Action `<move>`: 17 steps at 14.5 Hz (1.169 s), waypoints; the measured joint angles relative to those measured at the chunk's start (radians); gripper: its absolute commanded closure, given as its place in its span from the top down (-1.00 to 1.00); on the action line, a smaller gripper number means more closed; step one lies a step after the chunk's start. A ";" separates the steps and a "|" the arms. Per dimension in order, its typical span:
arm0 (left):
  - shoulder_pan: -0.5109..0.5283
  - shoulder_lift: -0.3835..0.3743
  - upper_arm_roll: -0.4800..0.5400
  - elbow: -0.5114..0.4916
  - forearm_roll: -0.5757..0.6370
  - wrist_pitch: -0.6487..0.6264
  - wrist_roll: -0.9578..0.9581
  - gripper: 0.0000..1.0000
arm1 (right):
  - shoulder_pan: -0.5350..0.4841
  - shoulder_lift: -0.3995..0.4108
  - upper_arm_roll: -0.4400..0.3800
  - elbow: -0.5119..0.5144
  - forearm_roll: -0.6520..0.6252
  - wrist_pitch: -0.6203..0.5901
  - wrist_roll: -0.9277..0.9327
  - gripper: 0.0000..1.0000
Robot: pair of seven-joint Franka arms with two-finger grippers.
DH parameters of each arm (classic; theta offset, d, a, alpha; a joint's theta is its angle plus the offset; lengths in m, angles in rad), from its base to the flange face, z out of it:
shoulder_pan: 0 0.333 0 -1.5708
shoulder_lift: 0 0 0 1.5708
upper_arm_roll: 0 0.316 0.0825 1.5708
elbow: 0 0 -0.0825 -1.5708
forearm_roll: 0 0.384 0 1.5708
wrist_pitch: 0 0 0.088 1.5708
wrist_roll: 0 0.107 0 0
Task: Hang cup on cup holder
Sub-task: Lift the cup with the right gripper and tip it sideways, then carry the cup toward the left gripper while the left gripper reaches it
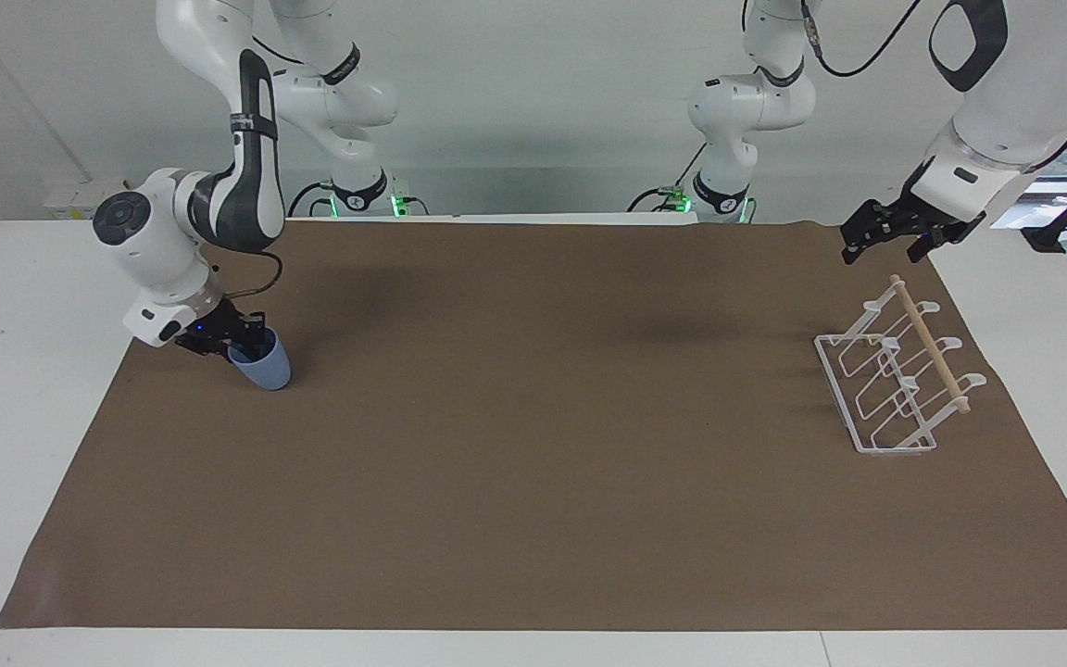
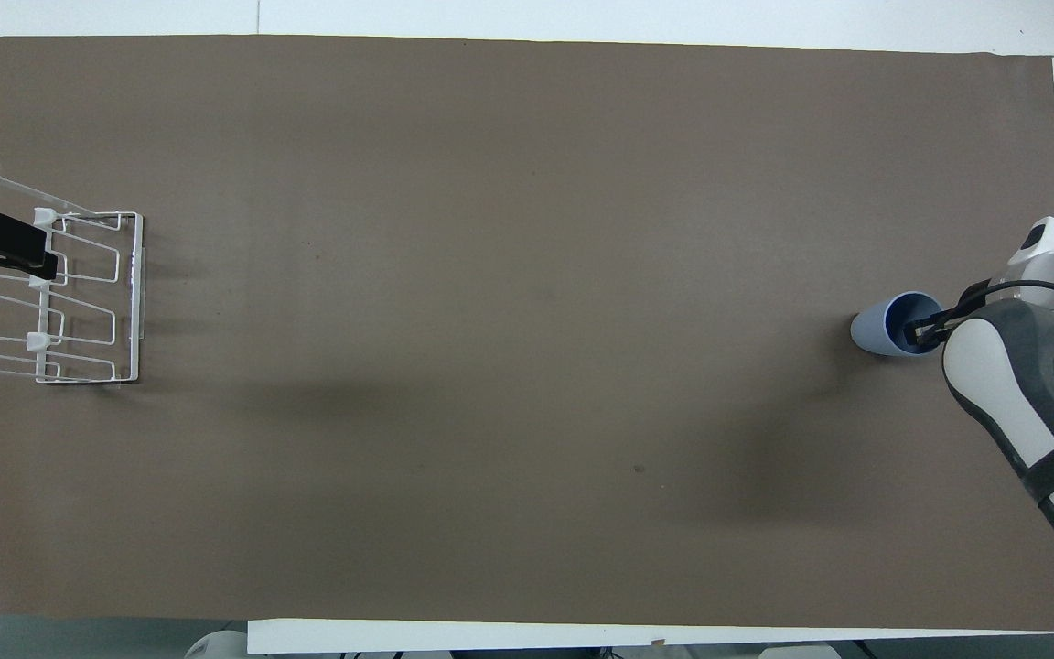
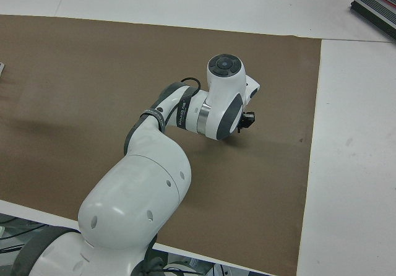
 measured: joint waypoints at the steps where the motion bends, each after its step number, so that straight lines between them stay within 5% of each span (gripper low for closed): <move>1: 0.000 0.000 0.000 0.000 0.000 0.000 0.000 1.00 | 0.001 0.000 0.000 0.001 0.000 0.000 -0.001 -1.00; 4: 0.000 0.000 0.000 0.000 0.000 0.000 0.000 1.00 | 0.008 0.000 0.001 0.012 0.000 -0.004 -0.016 -1.00; 7: 0.000 0.000 0.000 0.000 0.000 0.000 0.000 0.99 | 0.025 -0.001 0.009 0.098 0.015 -0.156 -0.064 -1.00; 10: 0.000 0.000 0.001 -0.001 0.000 -0.004 0.000 1.00 | 0.100 -0.013 0.019 0.242 0.261 -0.376 -0.074 -1.00; 13: 0.001 0.000 0.003 -0.004 0.000 0.000 -0.049 0.99 | 0.172 -0.031 0.024 0.270 0.571 -0.451 -0.059 -1.00; 17: -0.012 -0.011 -0.006 -0.055 -0.060 0.090 -0.445 0.99 | 0.309 -0.030 0.026 0.268 0.890 -0.460 0.158 -1.00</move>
